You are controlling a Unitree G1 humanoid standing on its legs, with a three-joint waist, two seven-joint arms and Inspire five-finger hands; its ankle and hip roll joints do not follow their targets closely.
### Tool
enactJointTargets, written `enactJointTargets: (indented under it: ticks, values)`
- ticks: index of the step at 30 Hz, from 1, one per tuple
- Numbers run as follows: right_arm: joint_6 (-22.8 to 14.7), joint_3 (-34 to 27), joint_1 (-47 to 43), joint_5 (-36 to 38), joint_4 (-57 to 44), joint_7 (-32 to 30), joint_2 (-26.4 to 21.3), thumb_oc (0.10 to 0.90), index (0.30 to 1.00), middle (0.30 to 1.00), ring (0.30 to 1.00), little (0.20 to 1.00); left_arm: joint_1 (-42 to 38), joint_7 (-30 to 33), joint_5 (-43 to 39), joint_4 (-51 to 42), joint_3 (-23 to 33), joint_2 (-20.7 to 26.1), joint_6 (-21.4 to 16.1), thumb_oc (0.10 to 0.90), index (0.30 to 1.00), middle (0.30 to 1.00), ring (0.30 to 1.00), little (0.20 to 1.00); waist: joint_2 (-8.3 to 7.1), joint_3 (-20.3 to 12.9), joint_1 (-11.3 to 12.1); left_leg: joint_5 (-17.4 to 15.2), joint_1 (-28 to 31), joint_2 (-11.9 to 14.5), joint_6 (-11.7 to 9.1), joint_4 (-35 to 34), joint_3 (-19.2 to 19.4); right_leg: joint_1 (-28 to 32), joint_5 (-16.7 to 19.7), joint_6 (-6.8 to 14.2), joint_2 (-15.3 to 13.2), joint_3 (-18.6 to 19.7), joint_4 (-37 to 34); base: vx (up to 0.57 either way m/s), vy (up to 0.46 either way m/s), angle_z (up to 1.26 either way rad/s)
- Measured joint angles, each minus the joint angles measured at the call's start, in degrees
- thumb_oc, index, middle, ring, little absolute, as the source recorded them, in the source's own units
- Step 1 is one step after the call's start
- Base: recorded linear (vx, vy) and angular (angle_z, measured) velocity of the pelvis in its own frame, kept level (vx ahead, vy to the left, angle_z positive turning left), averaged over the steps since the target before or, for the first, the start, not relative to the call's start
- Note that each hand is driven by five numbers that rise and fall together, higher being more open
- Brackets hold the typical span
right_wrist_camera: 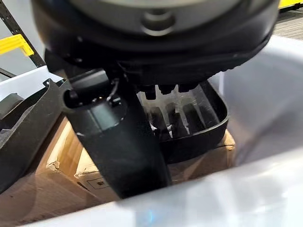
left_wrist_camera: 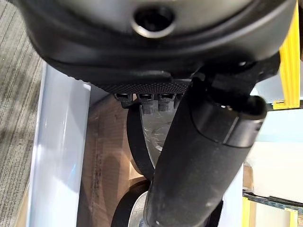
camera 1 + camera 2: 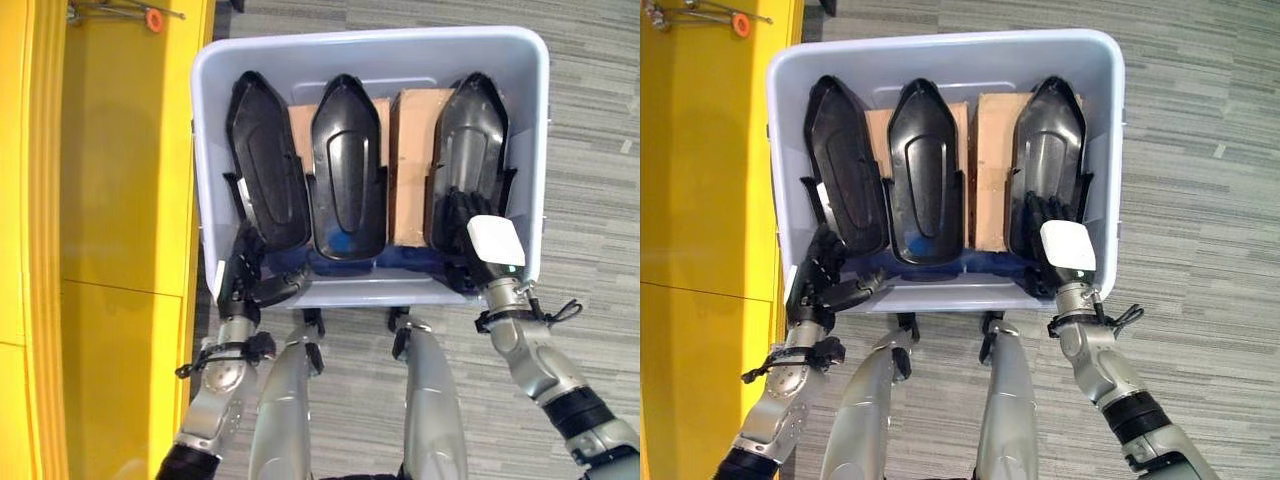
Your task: Move parts from the plastic box to the shelf.
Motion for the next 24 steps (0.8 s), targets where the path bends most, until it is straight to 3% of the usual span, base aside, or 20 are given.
enactJointTargets:
  ticks: [11, 12, 14, 15, 24]
  values:
    - [1.17, 1.87, -4.35, 1.47, 10.24, -4.91, 6.15, 0.900, 1.000, 1.000, 1.000, 1.000, -0.23, 0.06, -0.12, 0.75, -0.78, -0.05, -0.12, 0.900, 1.000, 1.000, 1.000, 1.000, 0.95, -0.10, 0.05, -2.01, -1.28, 0.44, 0.14, 3.76, -0.07, -0.61, -1.01, 0.01, -0.22, 0.44, 2.48, 0.00, 0.003, -0.01]
    - [0.96, 2.09, -5.15, 2.15, 11.60, -5.40, 6.30, 0.875, 0.964, 0.964, 0.964, 0.964, -0.41, 0.05, -0.12, 0.77, -0.77, -0.05, -0.10, 0.900, 1.000, 1.000, 1.000, 1.000, 0.97, -0.11, 0.04, -2.04, -1.28, 0.40, 0.18, 3.88, -0.05, -0.66, -1.05, -0.02, -0.30, 0.49, 2.63, 0.00, 0.000, 0.00]
    - [0.71, 2.15, -5.94, 2.56, 13.10, -5.90, 6.85, 0.420, 0.327, 0.327, 0.327, 0.327, -0.46, 0.04, -0.14, 0.80, -0.77, -0.05, -0.10, 0.900, 1.000, 1.000, 1.000, 1.000, 0.98, -0.12, 0.01, -2.11, -1.28, 0.40, 0.21, 4.09, -0.05, -0.69, -1.20, -0.11, -0.34, 0.56, 2.88, 0.00, 0.000, 0.00]
    - [0.70, 2.24, -6.23, 3.06, 13.17, -6.05, 7.09, 0.400, 0.300, 0.300, 0.300, 0.300, -0.52, 0.04, -0.15, 0.80, -0.73, -0.05, -0.09, 0.900, 1.000, 1.000, 1.000, 1.000, 0.99, -0.12, 0.00, -2.14, -1.30, 0.39, 0.22, 4.17, 0.00, -0.82, -1.22, -0.13, -0.36, 0.67, 3.05, 0.00, 0.000, 0.00]
    - [-2.70, 0.58, -7.21, 11.07, 12.63, -8.23, 6.72, 0.400, 0.300, 0.300, 0.300, 0.300, -1.88, -0.20, -0.54, 2.52, -0.25, -0.03, 0.17, 0.900, 1.000, 1.000, 1.000, 1.000, 1.39, -0.39, -0.37, -2.61, -1.17, 0.44, 0.18, 5.01, 0.09, -1.12, -1.87, -0.22, -0.46, 1.09, 4.27, 0.00, 0.000, 0.00]
